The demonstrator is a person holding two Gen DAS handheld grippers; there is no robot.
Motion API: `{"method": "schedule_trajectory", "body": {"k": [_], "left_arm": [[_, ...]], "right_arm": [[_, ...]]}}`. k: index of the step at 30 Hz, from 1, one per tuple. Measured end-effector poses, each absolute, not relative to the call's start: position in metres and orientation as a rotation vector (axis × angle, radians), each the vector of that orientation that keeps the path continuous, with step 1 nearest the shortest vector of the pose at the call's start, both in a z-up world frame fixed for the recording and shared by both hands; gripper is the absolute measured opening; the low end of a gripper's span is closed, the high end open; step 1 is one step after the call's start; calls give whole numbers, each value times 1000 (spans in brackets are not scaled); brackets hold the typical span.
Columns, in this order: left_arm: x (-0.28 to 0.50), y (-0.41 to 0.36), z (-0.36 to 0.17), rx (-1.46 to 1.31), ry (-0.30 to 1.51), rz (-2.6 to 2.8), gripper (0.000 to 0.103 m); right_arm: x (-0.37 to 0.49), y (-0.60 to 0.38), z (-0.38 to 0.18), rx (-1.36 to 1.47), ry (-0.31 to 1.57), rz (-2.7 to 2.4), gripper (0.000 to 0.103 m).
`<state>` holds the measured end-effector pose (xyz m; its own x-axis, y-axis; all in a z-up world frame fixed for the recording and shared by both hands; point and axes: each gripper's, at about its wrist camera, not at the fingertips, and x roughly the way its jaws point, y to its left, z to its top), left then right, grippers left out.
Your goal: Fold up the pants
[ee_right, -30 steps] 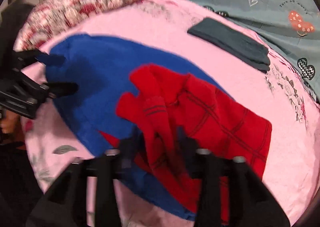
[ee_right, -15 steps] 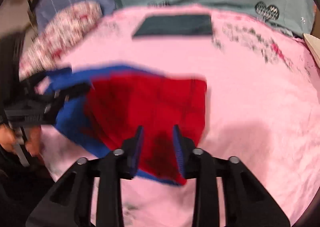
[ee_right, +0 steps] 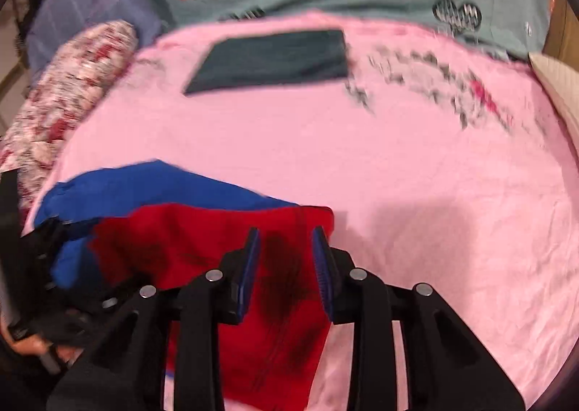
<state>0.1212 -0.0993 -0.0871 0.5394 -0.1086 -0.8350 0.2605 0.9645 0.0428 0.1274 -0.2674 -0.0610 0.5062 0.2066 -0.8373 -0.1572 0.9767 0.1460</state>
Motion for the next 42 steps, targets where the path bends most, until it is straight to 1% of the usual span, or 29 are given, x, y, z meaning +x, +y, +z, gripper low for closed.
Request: {"method": "schedule_trajectory", "body": {"k": [1, 2, 5, 9, 11, 13, 16, 19, 23, 29, 42], "left_arm": [[120, -99, -88, 163, 980, -224, 101], [119, -97, -87, 157, 980, -228, 101], [107, -87, -69, 99, 926, -251, 101], [62, -56, -30, 38, 826, -269, 101], [36, -22, -18, -33, 794, -255, 101], [17, 23, -19, -165, 792, -203, 101], [1, 72, -28, -324, 797, -119, 101], [0, 94, -38, -385, 807, -67, 101], [9, 101, -53, -462, 833, -77, 101], [15, 106, -75, -578, 878, -75, 101], [22, 116, -83, -662, 879, -61, 101]], "right_arm": [[134, -268, -75, 47, 1066, 199, 32], [135, -266, -78, 25, 1050, 191, 32], [122, -262, -60, 26, 990, 189, 34], [80, -250, -13, 60, 841, 299, 52], [59, -240, -1, 62, 796, 371, 52], [48, -230, 0, 54, 777, 416, 52], [31, -206, -12, 40, 783, 464, 52], [23, -185, -28, 60, 808, 517, 52], [16, -164, -36, 26, 821, 545, 52], [10, -159, -31, -13, 796, 554, 52], [7, -155, -33, -18, 807, 566, 52]]}}
